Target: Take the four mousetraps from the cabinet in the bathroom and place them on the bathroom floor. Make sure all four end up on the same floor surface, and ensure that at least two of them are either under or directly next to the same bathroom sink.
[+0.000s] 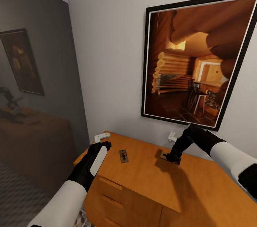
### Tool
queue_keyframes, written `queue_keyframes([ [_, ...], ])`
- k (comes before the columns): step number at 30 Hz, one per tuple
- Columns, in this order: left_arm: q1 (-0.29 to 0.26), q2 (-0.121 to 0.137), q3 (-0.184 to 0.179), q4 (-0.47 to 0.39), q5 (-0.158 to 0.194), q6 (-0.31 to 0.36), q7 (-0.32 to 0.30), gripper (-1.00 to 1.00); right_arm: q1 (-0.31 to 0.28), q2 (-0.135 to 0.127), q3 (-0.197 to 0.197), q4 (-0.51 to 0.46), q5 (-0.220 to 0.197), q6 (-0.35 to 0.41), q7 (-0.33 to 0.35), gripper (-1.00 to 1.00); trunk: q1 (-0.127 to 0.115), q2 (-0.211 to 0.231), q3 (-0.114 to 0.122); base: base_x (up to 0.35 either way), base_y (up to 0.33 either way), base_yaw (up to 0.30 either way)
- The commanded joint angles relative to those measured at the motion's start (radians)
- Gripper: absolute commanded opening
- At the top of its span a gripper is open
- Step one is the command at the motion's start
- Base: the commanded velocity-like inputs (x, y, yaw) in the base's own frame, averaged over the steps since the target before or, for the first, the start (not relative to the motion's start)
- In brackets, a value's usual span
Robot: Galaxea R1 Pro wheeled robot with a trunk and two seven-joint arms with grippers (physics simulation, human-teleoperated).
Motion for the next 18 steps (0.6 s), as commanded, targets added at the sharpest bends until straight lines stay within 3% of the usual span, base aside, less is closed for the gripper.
queue_keyframes([
  [1, -0.001, 0.0, -0.002, -0.001, 0.009, 0.002, 0.009, 1.0, -0.001, -0.001, 0.001, -0.003, 0.001, 0.011, 0.002, -1.0, 0.001, -0.002, -0.002, 0.063, -0.166, 0.0],
  [9, -0.001, 0.0, -0.002, -0.001, 0.009, 0.002, 0.009, 1.0, -0.001, -0.001, 0.002, -0.003, 0.001, 0.011, 0.002, -1.0, 0.001, -0.002, -0.002, 0.021, -0.229, 0.0],
  [18, 0.0, 0.0, -0.002, -0.001, 0.009, 0.002, 0.008, 1.0, -0.001, -0.001, 0.002, -0.003, 0.0, 0.011, 0.005, -1.0, 0.001, -0.002, -0.002, 0.001, -0.04, 0.0],
])
